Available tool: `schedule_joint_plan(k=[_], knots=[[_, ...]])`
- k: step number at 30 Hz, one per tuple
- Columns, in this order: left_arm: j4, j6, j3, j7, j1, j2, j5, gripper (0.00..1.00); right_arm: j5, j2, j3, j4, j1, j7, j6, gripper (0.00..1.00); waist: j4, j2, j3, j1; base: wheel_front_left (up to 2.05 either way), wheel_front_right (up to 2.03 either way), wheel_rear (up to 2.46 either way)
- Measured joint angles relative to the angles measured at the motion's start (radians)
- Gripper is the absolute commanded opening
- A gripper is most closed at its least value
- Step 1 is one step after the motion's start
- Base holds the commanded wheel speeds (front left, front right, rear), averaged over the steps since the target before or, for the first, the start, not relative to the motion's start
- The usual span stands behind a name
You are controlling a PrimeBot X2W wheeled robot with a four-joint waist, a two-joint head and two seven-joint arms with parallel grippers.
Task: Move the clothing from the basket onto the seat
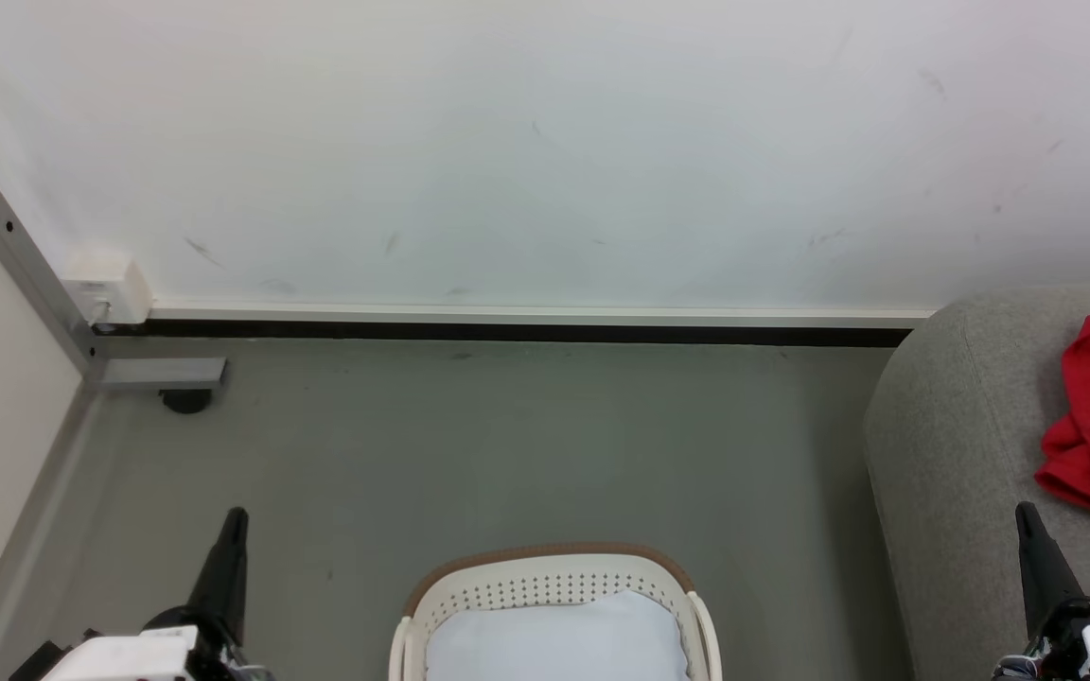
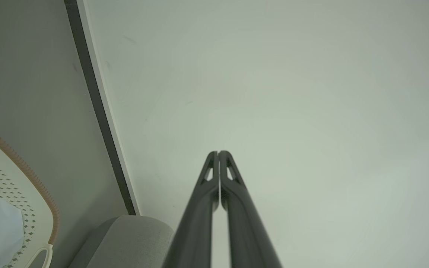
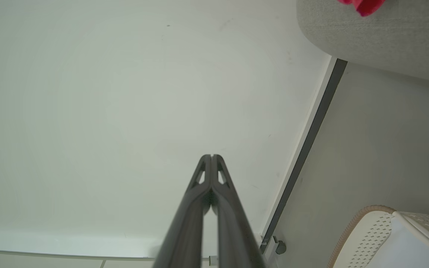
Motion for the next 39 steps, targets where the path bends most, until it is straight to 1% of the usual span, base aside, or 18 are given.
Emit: schedule_joint_plan(k=[39], knots=[[0.0, 0.0, 0.0, 0.0, 0.0, 0.0, 0.0, 0.0, -0.004, 0.004, -0.007, 0.0, 0.0, 0.006, 0.0, 0.0, 0.0, 0.0, 0.0, 0.0, 0.0, 0.0, 0.0]])
